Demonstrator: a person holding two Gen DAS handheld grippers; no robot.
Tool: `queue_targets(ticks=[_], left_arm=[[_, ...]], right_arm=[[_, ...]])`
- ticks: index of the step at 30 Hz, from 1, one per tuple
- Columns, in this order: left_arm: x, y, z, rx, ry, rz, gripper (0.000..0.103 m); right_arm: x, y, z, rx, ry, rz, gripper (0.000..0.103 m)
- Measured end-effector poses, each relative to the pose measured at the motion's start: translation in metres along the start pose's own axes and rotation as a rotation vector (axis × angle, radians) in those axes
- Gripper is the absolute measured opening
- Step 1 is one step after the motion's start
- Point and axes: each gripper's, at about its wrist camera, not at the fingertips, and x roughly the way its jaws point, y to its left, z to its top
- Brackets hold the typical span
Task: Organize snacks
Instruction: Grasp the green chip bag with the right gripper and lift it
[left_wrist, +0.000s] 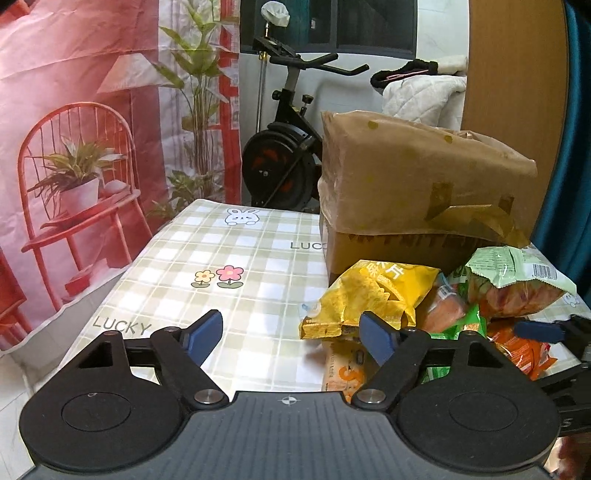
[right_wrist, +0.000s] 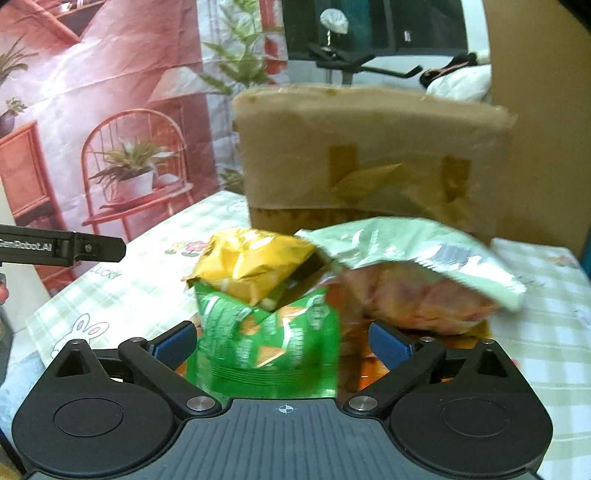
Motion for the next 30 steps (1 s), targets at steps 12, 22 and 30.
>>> queue_targets(ticks=[12,22,30], left_arm=[[0.011,0.004,-0.005,-0.045,0.016,-0.008,0.078],[0.012,0.003,-0.011,-0.035,0.035,-0.042,0.070],[0.004,-0.006,-0.014,-0.025,0.018,-0.080,0.069]], right_arm=[[0.052,0.005,-0.013,0.059,0.084,0.009,0.100],[0.028,-0.005,-0.016,0.062,0.092,0.057,0.077],[-0.022,-0.018,-0.001,0.051,-0.031,0.041,0.077]])
